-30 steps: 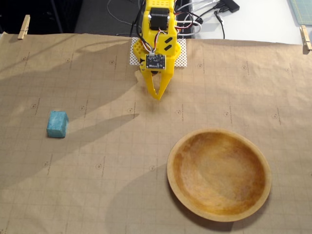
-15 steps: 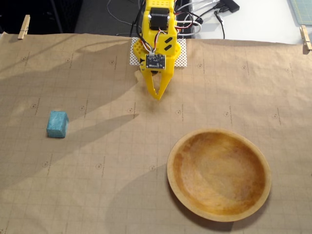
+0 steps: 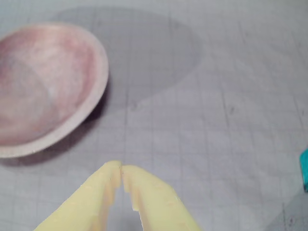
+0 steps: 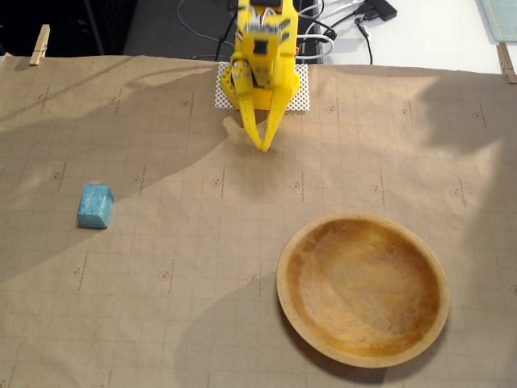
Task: Grasp a blue block and put it in the bowl.
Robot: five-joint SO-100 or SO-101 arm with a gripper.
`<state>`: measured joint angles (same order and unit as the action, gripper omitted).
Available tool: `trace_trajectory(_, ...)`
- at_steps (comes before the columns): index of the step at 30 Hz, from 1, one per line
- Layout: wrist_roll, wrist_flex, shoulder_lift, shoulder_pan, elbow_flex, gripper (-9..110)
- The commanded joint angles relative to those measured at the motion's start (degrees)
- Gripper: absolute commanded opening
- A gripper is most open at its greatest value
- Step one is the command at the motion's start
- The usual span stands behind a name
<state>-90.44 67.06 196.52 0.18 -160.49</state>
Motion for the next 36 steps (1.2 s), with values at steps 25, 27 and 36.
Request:
trace_trajectory(25,-0.26,-20.57,-47.81,10.46,32.43,-3)
trace_trajectory(27,-0.26,-20.21,-51.33,12.48,35.24,-3)
trace_trajectory(36,0.0,-19.95,-60.47,18.11,41.66,0)
